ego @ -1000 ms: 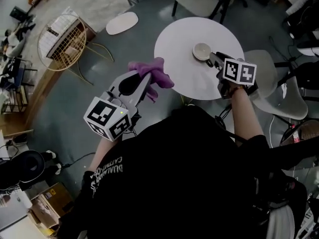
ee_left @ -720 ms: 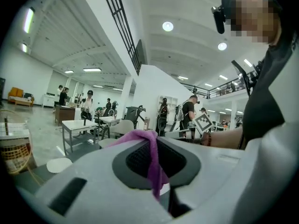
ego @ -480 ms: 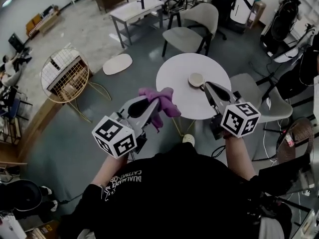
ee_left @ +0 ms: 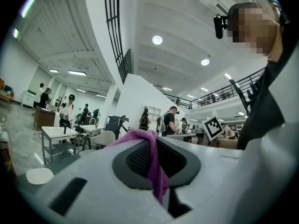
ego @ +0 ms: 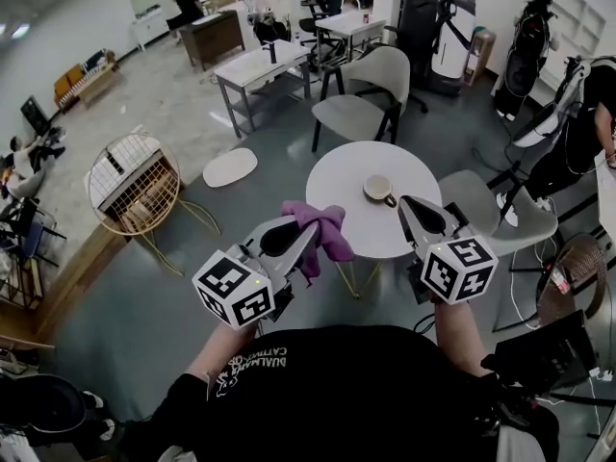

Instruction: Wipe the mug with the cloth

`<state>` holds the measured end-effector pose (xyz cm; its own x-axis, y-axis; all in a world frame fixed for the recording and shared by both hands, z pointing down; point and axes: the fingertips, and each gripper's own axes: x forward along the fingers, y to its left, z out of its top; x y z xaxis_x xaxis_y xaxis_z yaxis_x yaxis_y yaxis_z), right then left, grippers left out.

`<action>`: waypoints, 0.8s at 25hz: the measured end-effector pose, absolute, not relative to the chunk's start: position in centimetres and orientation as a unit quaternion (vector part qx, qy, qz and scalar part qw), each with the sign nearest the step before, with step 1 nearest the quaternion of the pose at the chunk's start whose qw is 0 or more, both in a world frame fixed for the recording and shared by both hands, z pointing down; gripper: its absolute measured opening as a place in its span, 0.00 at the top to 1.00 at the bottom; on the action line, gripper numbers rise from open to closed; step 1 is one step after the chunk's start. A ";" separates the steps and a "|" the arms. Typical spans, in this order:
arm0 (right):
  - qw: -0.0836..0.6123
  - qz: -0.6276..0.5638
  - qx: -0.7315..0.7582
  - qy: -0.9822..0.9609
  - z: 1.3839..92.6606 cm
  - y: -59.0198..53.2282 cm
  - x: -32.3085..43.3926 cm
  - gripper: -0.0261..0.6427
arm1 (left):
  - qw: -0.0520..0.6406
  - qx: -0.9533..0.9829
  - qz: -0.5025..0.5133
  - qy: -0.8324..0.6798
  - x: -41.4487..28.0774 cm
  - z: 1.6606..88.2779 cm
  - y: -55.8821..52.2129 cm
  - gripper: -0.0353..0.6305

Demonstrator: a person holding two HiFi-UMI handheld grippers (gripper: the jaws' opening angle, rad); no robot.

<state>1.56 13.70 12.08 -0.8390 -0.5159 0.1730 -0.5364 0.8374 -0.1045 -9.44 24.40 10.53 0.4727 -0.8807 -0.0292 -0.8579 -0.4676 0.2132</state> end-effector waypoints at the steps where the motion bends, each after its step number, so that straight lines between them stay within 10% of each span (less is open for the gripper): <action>1: 0.074 0.066 0.278 -0.955 11.9 13.9 1.7 0.95 | 0.081 0.855 -0.066 -0.508 -9.2 10.1 24.7 0.91; 20: 0.096 0.047 0.291 -0.951 9.3 14.3 5.2 0.95 | 0.061 0.859 -0.081 -0.502 -6.7 7.0 23.6 0.91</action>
